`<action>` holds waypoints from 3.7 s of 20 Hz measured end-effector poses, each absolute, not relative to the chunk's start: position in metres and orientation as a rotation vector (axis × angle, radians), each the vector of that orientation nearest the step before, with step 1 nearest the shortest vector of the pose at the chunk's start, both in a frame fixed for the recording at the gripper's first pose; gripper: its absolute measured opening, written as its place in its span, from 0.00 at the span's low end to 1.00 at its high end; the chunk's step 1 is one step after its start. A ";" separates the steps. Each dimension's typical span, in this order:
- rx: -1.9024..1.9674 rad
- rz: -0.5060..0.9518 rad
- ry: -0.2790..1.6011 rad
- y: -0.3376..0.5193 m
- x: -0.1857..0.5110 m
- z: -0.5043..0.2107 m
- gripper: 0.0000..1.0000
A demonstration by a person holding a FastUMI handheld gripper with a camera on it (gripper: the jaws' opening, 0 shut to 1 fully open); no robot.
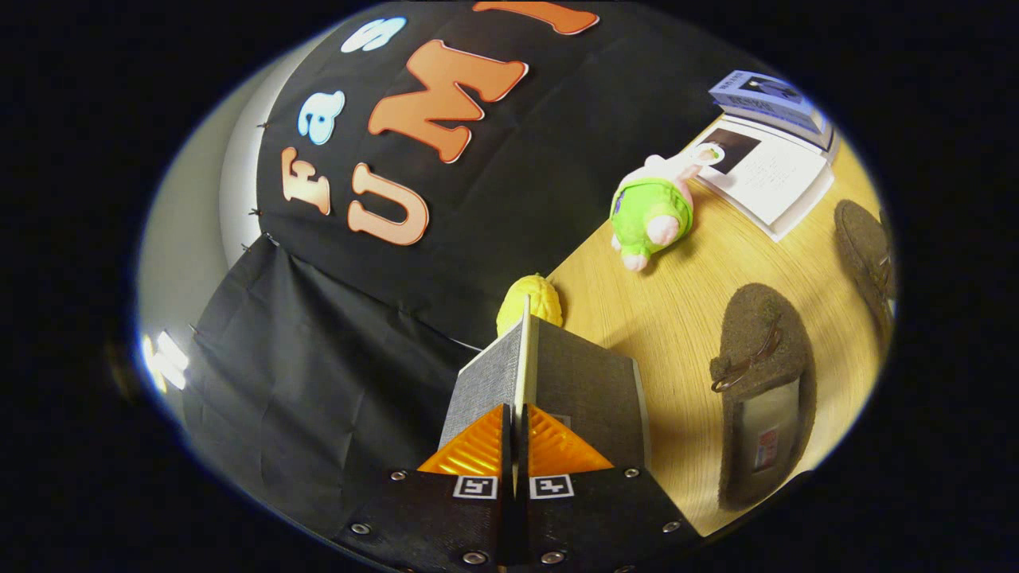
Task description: Open the storage box then place both shoes into the box .Put the left shoe in first, then the right shoe, with the right side of both shoes facing outward in a uniform manner.
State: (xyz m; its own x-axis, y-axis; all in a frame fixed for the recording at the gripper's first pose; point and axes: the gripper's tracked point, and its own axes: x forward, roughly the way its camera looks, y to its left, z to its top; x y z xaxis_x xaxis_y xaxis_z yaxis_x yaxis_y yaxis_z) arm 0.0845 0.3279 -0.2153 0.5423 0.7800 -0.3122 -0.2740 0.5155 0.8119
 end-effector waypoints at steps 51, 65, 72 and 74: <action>0.195 0.300 0.370 0.214 0.104 -0.140 0.98; 0.106 0.101 0.585 0.154 0.110 -0.293 0.89; 0.064 0.091 0.679 0.160 0.104 -0.337 0.75; 0.060 0.098 0.709 0.163 0.106 -0.351 0.67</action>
State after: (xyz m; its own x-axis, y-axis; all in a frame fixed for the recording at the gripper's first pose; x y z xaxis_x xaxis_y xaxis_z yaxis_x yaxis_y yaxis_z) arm 0.1055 0.1627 -0.3508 0.7549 0.1100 -0.6466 -0.0696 0.9937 0.0878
